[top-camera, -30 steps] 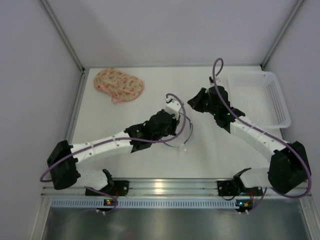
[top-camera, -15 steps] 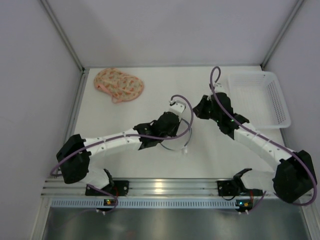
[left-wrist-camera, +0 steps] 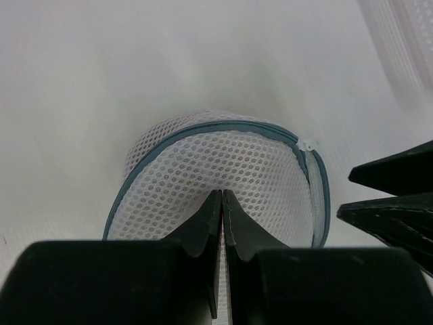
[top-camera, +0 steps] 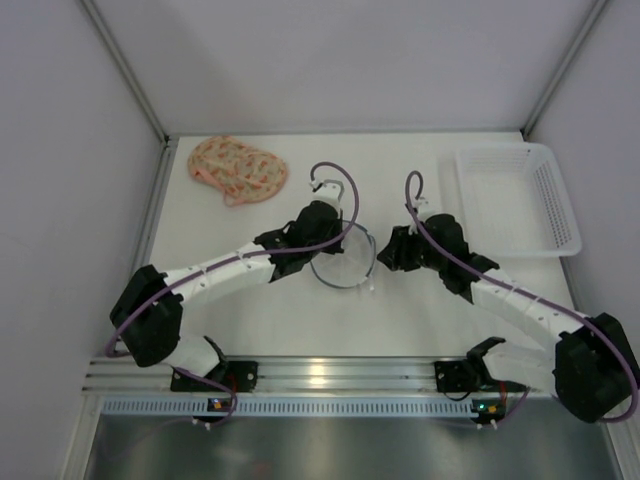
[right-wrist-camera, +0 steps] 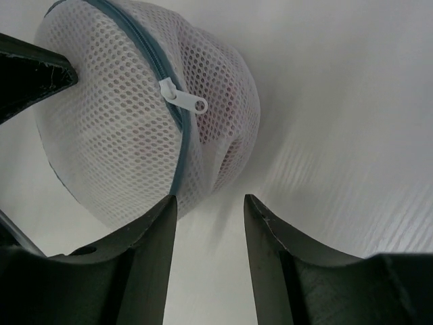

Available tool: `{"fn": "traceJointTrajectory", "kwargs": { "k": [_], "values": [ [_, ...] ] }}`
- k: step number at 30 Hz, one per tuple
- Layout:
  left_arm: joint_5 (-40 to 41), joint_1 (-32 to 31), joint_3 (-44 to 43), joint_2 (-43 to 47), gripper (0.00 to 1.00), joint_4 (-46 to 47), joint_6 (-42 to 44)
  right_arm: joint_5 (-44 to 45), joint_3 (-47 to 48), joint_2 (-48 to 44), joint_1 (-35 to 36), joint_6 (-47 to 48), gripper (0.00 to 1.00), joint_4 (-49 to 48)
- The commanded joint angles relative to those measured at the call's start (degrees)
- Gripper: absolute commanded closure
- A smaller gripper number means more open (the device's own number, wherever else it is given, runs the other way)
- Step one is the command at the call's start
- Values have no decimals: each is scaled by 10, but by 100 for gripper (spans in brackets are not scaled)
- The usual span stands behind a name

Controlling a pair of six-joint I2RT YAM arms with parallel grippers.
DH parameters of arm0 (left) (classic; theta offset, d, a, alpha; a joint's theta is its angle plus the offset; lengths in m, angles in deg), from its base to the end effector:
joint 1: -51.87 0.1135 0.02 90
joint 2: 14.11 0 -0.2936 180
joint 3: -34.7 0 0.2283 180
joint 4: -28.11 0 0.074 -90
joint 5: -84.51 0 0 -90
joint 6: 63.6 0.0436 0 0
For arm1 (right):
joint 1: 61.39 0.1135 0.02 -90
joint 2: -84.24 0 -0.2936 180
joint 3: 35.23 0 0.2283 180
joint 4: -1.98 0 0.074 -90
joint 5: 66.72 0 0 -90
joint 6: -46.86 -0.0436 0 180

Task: Place the bra in the laundry bag and zip it closed
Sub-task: Zip the laundry bag at the center of the board.

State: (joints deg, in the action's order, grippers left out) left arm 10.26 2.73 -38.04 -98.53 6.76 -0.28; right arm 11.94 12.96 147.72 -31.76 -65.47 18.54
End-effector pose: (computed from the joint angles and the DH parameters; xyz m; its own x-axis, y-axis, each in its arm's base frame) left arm 0.2132 -0.2284 0.2963 -0.5786 0.0084 -0.8156 0.3573 0.9015 -0.2442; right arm 0.1768 0.1104 0.2544 -0.6636 0.0511 -0.7463 -0.4084 0.8111 0.4187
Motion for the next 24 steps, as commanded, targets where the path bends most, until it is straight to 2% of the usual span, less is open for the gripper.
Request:
{"fn": "traceJointTrajectory", "kwargs": {
  "k": [1, 3, 7, 14, 22, 24],
  "values": [
    [-35, -2, -6, 22, 92, 36, -14, -17, 24, 22, 11, 17, 55, -83],
    [-38, -2, -7, 18, 93, 36, -14, -19, 34, 33, 18, 17, 51, -90],
    [-42, -1, -10, 12, 94, 35, -15, 4, 51, 36, 26, 11, 51, -84],
    [-56, 7, -4, 16, 94, 35, -13, 93, 53, 47, 31, 46, 62, -47],
    [-77, 19, 6, 34, 95, 38, -11, 99, 56, 88, 33, 57, 67, -74],
    [-91, 21, 10, 36, 95, 43, -11, 98, 60, 99, 34, 58, 73, -83]
  ]
}}
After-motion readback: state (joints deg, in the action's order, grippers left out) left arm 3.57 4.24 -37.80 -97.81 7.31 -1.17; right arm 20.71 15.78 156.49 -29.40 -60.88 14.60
